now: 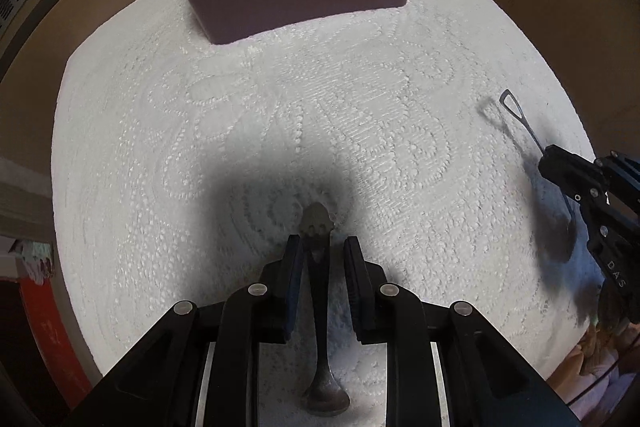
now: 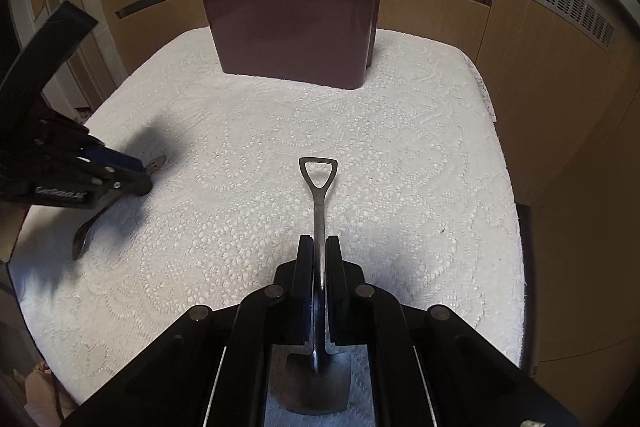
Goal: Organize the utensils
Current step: 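Lift the smiley-face spoon and shovel spoon with both tools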
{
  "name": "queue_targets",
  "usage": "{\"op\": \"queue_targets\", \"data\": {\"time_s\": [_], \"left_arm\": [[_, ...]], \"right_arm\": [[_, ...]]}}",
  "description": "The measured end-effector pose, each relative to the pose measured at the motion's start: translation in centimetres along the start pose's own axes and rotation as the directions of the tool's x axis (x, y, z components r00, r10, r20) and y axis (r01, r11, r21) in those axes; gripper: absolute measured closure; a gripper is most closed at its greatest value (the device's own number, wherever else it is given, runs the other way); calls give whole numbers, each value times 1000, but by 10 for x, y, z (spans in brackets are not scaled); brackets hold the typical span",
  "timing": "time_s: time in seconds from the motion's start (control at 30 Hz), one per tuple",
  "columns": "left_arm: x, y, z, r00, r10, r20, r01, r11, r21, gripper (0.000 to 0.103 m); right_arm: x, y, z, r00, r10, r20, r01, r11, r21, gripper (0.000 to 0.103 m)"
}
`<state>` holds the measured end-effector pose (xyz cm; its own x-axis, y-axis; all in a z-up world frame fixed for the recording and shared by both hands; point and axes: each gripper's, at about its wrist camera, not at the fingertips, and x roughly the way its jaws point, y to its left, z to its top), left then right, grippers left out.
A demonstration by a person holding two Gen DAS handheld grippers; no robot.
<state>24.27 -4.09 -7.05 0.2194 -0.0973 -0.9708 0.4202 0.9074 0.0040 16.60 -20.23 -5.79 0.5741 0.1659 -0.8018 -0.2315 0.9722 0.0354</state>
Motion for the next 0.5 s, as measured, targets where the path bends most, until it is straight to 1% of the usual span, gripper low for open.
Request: {"op": "queue_targets", "data": {"time_s": [0.03,0.1,0.17,0.2,0.27,0.33,0.4,0.43,0.47,0.5], "left_arm": [[0,-2,1,1000,3,6,-3,1000,7,82],[-1,-6,-2,1000,12,29,-13,1000,16,87],[-5,-4,-10,999,-3,50,4,1000,-14,90],[-8,-3,-16,997,-9,71,12,999,-32,90],[-21,0,-33,989,-3,149,13,998,-68,90],[-37,0,-50,968,-2,251,31,993,-111,90],[-52,2,-69,940,-26,339,85,983,-162,90],[-58,3,-74,928,-35,371,108,978,-178,90],[-66,3,-82,909,-43,414,135,971,-196,90],[-72,4,-85,897,-41,441,144,968,-203,90]], "right_arm": [[1,-1,0,1000,4,2,-4,1000,7,98],[3,-2,0,1000,14,6,-14,1000,18,98],[3,-3,0,1000,24,16,-24,999,31,98],[2,-4,0,999,29,23,-30,999,39,98],[-2,-6,0,998,41,44,-43,998,51,98],[-7,-5,0,997,47,65,-50,997,56,98],[-13,-4,3,995,57,80,-62,996,61,98],[-15,-3,4,995,59,85,-64,996,62,98],[-18,-1,5,994,58,89,-63,996,61,98],[-20,1,7,994,53,93,-58,997,59,98]]}}
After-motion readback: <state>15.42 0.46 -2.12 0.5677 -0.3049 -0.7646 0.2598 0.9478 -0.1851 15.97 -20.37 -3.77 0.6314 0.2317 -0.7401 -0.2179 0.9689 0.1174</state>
